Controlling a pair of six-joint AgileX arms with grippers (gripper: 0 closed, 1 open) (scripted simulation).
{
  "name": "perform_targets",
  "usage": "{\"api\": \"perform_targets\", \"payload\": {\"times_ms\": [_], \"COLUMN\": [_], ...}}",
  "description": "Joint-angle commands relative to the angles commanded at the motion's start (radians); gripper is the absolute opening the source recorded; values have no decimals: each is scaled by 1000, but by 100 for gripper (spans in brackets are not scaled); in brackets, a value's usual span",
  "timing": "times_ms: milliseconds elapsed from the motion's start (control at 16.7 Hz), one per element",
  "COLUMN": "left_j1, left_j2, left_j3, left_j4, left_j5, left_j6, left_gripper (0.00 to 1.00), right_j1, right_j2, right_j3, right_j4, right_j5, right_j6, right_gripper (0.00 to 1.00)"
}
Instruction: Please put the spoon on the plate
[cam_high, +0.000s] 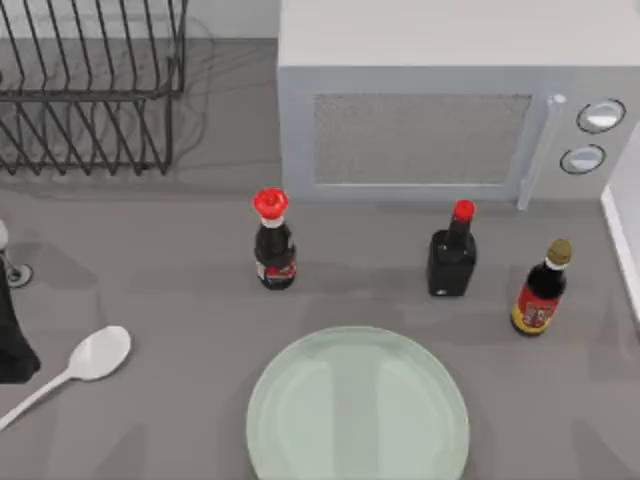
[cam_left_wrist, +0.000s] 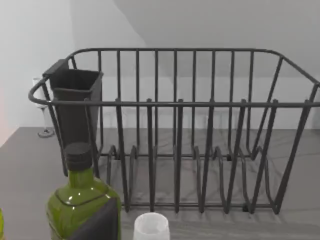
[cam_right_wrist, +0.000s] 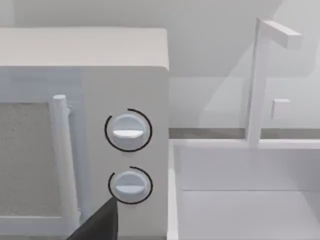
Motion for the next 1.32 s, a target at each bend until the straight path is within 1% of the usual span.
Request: {"api": "perform_targets", "payload": {"times_ms": [240, 420, 600, 1020, 1320], "left_j1": [1, 1, 1, 10, 18], "left_j2": [34, 162, 385, 1013, 1316], "left_j3": [29, 126, 265, 620, 822], "left_j4": [-32, -141, -307, -750, -977], "left_j5": [-1, -1, 0, 0, -2], "left_j6": [29, 125, 262, 616, 805], "left_gripper": [100, 100, 100, 100, 100], "right_j1": [0, 0, 0, 0, 0], "right_j2": [0, 0, 0, 0, 0], "right_j3": [0, 0, 0, 0, 0], "right_j4": [0, 0, 0, 0, 0], "right_j5": [0, 0, 0, 0, 0], "right_j6": [0, 0, 0, 0, 0], "right_gripper": [100, 100, 100, 100, 100]}}
